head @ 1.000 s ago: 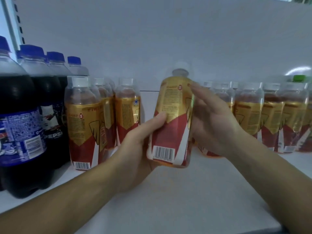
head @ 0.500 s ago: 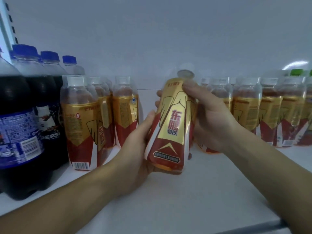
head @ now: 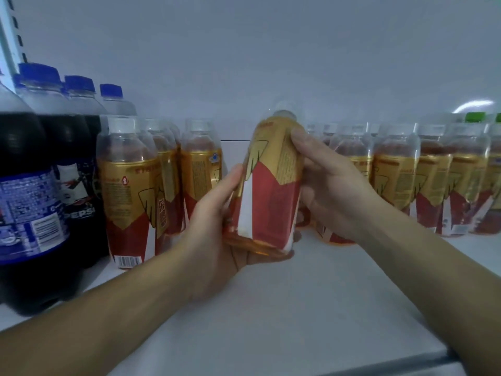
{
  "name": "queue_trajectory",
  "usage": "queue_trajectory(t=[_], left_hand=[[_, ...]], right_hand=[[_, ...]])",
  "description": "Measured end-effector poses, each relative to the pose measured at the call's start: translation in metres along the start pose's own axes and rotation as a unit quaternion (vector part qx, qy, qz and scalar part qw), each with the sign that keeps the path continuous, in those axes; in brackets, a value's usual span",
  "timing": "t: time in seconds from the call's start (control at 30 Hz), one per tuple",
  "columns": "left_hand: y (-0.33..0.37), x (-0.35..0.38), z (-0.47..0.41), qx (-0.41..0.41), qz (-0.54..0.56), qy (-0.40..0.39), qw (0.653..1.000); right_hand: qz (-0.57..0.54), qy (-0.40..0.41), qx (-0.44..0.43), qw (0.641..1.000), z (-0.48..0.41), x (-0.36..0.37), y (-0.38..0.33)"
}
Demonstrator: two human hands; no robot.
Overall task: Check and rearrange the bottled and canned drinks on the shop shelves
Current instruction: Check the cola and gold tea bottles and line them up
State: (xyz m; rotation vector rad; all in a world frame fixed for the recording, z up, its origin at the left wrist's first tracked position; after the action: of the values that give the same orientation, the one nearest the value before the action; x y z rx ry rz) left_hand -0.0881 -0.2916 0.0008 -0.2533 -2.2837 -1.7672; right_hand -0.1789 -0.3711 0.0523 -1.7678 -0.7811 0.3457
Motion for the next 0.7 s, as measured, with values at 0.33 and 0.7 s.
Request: queue_trajectory(t=[0.33,0.7], left_hand=[[-0.002,-0.004,0.002,0.047,0.007,0.043,0.998],[0.002,-0.001,0.000,0.052,-0.058,0.047,0.996]], right_hand=[[0.007,-0.003,-0.016,1.000,0.004,0.011,-0.003],[0.047,0.032,-0.026,0.998,0.004,0.005,-0.001]])
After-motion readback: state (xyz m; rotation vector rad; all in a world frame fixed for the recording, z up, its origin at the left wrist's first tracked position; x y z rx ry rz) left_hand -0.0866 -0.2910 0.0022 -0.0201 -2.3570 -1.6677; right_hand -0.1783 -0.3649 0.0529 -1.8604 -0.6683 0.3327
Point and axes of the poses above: each hand's wrist, its own z-axis away from the middle knuckle, its own x-axis out of the palm, y = z × x, the point moved 9 cm from there along -z, towards the middle knuckle, and after that the axes turned 5 degrees about x, right-handed, at the moved point
